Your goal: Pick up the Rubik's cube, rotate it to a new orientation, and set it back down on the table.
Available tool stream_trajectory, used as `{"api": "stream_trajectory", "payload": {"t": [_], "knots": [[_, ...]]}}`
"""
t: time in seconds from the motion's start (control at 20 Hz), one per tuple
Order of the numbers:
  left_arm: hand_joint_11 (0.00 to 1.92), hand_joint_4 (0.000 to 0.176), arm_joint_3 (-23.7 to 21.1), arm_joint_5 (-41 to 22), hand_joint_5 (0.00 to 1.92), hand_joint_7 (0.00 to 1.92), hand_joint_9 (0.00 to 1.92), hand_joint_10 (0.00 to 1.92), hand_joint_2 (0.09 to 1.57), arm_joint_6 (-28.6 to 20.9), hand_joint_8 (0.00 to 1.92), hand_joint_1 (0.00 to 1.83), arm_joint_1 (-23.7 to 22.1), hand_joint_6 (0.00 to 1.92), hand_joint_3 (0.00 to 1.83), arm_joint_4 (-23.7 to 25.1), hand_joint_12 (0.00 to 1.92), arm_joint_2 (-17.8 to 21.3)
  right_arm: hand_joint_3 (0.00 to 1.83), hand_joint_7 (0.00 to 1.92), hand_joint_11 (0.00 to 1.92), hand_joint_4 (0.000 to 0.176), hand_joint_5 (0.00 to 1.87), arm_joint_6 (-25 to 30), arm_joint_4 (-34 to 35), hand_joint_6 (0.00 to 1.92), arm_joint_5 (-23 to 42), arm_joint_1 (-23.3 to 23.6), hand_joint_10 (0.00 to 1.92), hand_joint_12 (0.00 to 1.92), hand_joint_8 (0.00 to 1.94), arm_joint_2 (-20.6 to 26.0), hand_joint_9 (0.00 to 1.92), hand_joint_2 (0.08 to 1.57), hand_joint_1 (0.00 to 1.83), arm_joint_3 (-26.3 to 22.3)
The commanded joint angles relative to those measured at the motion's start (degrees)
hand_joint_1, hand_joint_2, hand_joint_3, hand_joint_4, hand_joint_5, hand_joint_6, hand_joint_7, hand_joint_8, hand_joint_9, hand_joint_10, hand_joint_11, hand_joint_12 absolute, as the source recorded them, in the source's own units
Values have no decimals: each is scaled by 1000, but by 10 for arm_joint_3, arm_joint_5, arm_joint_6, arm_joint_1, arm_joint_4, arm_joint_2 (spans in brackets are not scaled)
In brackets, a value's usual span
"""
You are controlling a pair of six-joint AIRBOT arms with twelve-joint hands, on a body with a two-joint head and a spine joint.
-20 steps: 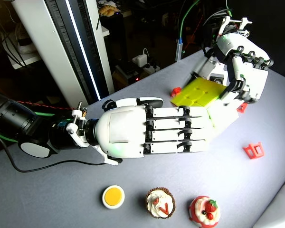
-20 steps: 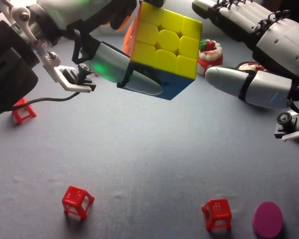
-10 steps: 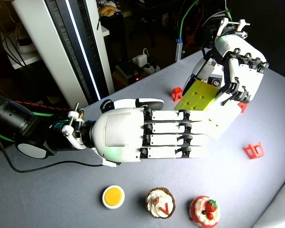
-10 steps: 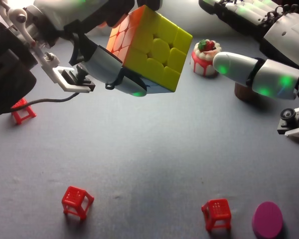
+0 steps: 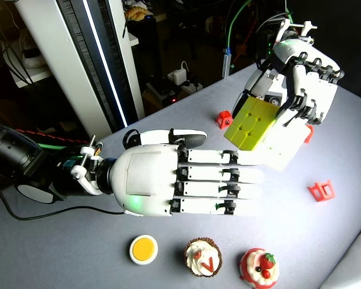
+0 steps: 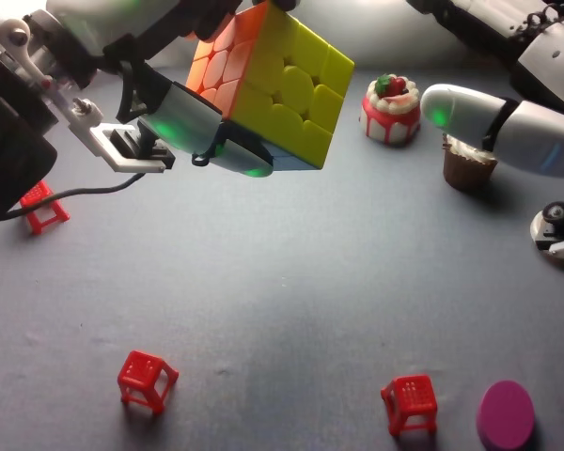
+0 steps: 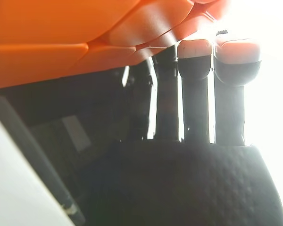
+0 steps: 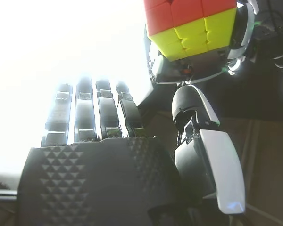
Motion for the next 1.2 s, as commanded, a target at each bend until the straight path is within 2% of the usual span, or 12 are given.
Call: {"api": "stream_trajectory", "payload": {"t": [0.0,0.05,0.3,0.5,0.7,0.8,0.85,0.95,1.0,1.05,1.1,1.15], "knots": [[1182,37,-2,-91,920,929,1090,1921,606,-6,1917,1183,-5,1784,1440,-14,1921,3,0,77,0,0,114,4,13,52,70,3,253,0,1,4,9,1343,0,2],[1239,0,-2,-92,935,935,1126,1921,596,-6,1920,1204,-5,1684,1413,-14,1921,3,2,96,0,0,124,4,16,56,70,2,258,0,8,5,21,1350,0,2],[1168,0,-2,-92,904,890,1060,1921,645,-6,1913,1218,-5,1551,1275,-17,1921,4,1,97,22,0,103,4,19,43,70,0,254,23,5,6,2,1349,0,3],[1256,0,-2,-92,873,852,1107,1921,696,-5,1921,1215,-6,1487,1175,-17,1921,3,0,73,0,0,116,4,18,31,70,-2,161,48,0,6,6,1336,0,3],[1206,0,-3,-93,914,918,1089,1921,617,-5,1921,1220,-7,1601,1343,-15,1921,2,0,9,0,0,83,4,5,12,64,-2,64,0,0,5,0,1324,0,3],[1219,0,-3,-94,856,835,1093,1921,724,-5,1921,1215,-8,1445,1116,-14,1921,1,0,21,0,0,99,4,-5,18,60,-2,16,0,7,2,12,1324,26,5],[1226,0,-3,-94,883,853,1092,1921,689,-5,1921,1219,-9,1476,1182,-14,1921,1,2,32,0,0,73,4,-9,6,58,-2,23,0,11,0,33,1333,4,6],[1318,0,-3,-97,939,934,1182,1921,598,-5,1921,1225,-10,1564,1361,-13,1921,-1,0,153,0,0,96,4,-24,7,50,-2,130,337,4,-7,121,1357,23,8],[1240,0,-3,-98,876,867,1118,1921,684,-6,1921,1219,-10,1484,1193,-13,1921,-1,1,111,0,0,116,4,-29,16,48,-2,36,118,8,-9,23,1362,13,10],[1228,0,-3,-99,886,876,1105,1921,667,-6,1921,1219,-11,1516,1230,-12,1921,-2,2,84,0,0,108,4,-34,12,45,0,6,23,5,-12,4,1368,2,11],[1201,0,-3,-100,885,895,1082,1921,649,-7,1913,1209,-11,1590,1282,-11,1921,-2,3,16,0,0,71,4,-39,2,41,3,0,4,0,-14,0,1370,0,12],[1200,0,-4,-102,883,955,1072,1921,665,-8,1919,1112,-12,1611,1167,-10,1921,-3,4,2,0,0,54,4,-43,0,38,6,0,0,0,-16,0,1373,0,13]]}}
